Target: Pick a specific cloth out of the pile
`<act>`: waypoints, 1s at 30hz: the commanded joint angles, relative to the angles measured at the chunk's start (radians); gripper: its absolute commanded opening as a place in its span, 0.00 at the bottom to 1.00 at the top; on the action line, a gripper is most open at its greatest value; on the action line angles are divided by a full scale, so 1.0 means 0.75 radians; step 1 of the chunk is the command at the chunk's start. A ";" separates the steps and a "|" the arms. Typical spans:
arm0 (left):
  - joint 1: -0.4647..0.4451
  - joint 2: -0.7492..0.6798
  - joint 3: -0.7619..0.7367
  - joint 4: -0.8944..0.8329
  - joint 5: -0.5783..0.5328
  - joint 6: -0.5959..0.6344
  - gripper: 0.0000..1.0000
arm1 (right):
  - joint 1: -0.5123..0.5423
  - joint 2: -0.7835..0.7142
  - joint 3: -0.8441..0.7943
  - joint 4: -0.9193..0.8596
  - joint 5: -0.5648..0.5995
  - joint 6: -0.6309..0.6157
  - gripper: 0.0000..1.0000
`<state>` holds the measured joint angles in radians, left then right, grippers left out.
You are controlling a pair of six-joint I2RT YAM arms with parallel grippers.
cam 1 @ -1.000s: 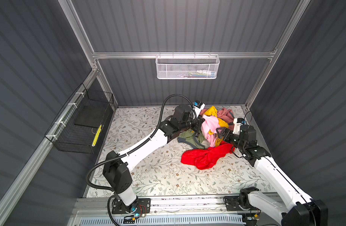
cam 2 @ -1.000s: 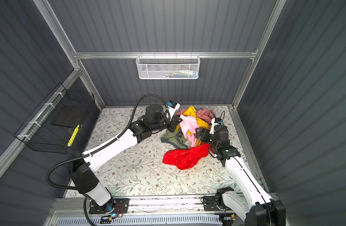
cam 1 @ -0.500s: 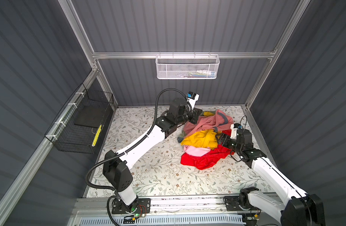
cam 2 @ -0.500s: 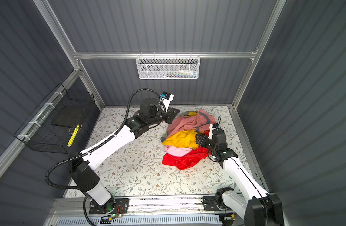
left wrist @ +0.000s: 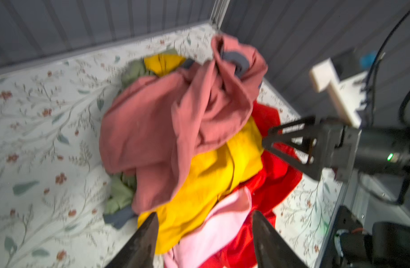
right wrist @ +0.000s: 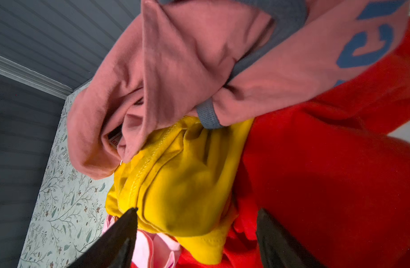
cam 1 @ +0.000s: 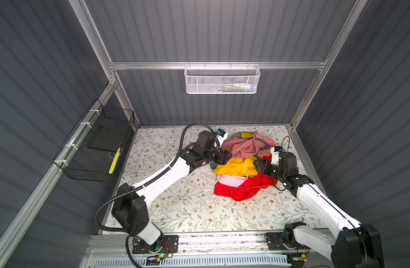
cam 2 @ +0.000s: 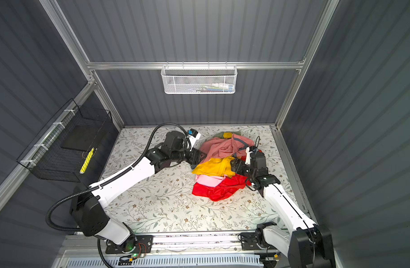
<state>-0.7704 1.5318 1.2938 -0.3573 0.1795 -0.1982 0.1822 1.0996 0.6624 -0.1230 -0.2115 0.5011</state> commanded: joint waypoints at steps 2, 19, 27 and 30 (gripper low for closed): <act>-0.089 -0.131 -0.194 -0.124 0.014 0.000 0.71 | 0.008 0.051 0.043 -0.020 -0.041 -0.018 0.79; -0.156 0.164 -0.182 -0.095 -0.189 -0.075 0.81 | 0.082 0.166 0.111 -0.018 0.004 -0.013 0.78; -0.153 0.336 -0.095 0.011 -0.191 0.023 0.65 | 0.087 0.209 0.111 0.031 -0.018 -0.018 0.78; -0.153 0.378 -0.088 0.053 -0.218 0.040 0.46 | 0.087 0.239 0.109 0.058 -0.028 -0.008 0.79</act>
<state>-0.8833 1.7939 1.1973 -0.3515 0.0303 -0.2070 0.2424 1.2606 0.7216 -0.1112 -0.2230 0.4965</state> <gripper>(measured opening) 0.491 0.788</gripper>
